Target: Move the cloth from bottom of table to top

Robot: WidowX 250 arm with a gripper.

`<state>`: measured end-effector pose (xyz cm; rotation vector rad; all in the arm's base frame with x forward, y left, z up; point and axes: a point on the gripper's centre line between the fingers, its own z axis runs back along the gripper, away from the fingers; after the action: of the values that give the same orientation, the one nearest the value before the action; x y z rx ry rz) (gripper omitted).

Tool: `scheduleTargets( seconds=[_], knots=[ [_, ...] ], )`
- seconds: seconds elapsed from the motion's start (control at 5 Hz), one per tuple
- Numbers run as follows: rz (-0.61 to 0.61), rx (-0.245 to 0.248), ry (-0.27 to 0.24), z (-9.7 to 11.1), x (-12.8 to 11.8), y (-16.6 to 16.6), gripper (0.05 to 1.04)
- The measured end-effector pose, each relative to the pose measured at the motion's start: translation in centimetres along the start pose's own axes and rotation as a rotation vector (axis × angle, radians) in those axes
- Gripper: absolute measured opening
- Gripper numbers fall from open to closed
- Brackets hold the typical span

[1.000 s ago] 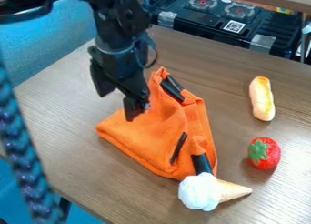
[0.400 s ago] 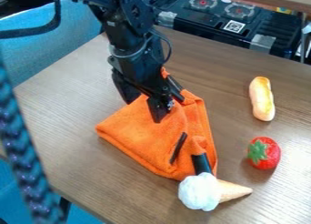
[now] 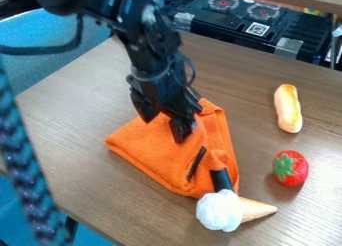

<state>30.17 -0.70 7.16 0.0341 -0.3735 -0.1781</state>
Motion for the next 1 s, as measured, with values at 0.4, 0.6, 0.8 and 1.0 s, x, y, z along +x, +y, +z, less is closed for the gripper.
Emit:
scheduleTargets(
  seconds=[0.4,0.6,0.8,1.0],
  knots=[
    [-0.021,0.044,0.037,-2.1,-0.6,-0.5,1.001],
    [-0.005,0.081,0.038,-3.1,0.0,0.1,1.001],
    [0.026,0.11,0.031,-4.2,2.3,1.0,1.001],
    [0.076,0.121,0.036,-5.1,4.1,2.0,1.001]
  ],
)
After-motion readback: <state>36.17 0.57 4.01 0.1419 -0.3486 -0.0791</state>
